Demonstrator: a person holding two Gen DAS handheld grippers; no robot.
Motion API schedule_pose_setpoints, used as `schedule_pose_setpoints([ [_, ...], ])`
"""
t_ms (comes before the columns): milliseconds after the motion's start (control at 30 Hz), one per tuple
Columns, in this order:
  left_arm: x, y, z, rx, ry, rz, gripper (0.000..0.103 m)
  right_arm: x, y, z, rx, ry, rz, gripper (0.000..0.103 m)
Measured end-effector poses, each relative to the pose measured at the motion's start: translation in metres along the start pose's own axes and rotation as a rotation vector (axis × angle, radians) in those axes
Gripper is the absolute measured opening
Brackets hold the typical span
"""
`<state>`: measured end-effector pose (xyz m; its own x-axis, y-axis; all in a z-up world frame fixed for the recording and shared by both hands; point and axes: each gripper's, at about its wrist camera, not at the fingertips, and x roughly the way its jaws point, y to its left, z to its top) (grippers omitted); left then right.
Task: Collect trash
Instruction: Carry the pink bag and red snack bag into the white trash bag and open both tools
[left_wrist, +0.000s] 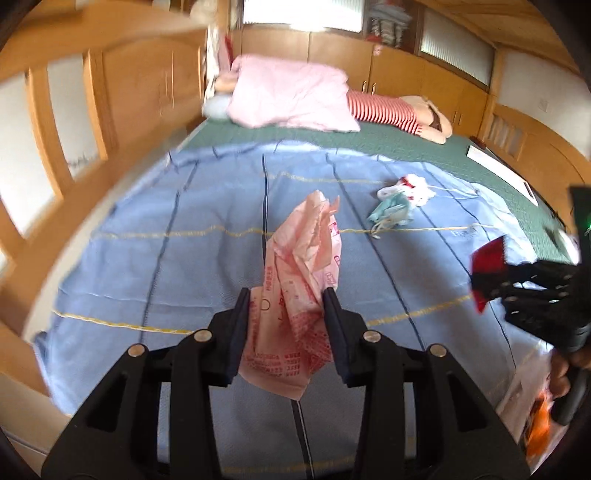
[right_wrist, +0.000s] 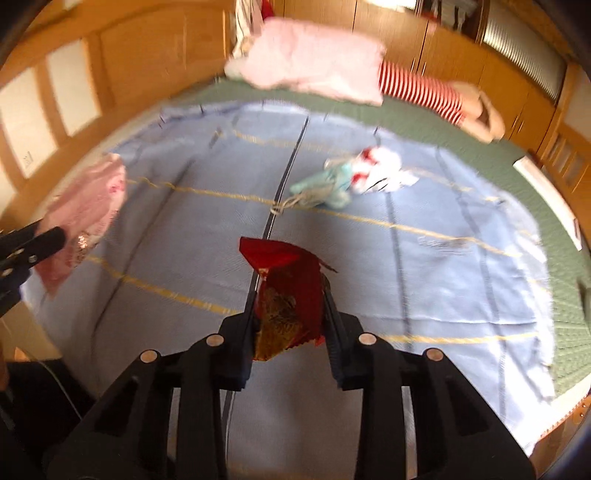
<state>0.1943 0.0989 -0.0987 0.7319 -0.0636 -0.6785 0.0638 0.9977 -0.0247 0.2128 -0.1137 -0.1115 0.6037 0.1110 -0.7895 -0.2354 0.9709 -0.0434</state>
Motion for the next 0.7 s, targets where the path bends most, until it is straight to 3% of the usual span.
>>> schedule_pose_setpoints([
  [200, -0.086, -0.026, -0.013, -0.059, -0.102, -0.007, 0.040, -0.095, -0.016, -0.043, 0.024, -0.111, -0.012, 0.033],
  [400, -0.149, -0.075, -0.019, 0.005, -0.173, -0.086, 0.040, -0.170, -0.034, -0.082, 0.054, -0.200, -0.039, 0.033],
  [700, -0.202, -0.139, -0.039, 0.119, -0.216, -0.166, 0.040, -0.206, -0.070, -0.146, 0.107, -0.154, -0.071, 0.034],
])
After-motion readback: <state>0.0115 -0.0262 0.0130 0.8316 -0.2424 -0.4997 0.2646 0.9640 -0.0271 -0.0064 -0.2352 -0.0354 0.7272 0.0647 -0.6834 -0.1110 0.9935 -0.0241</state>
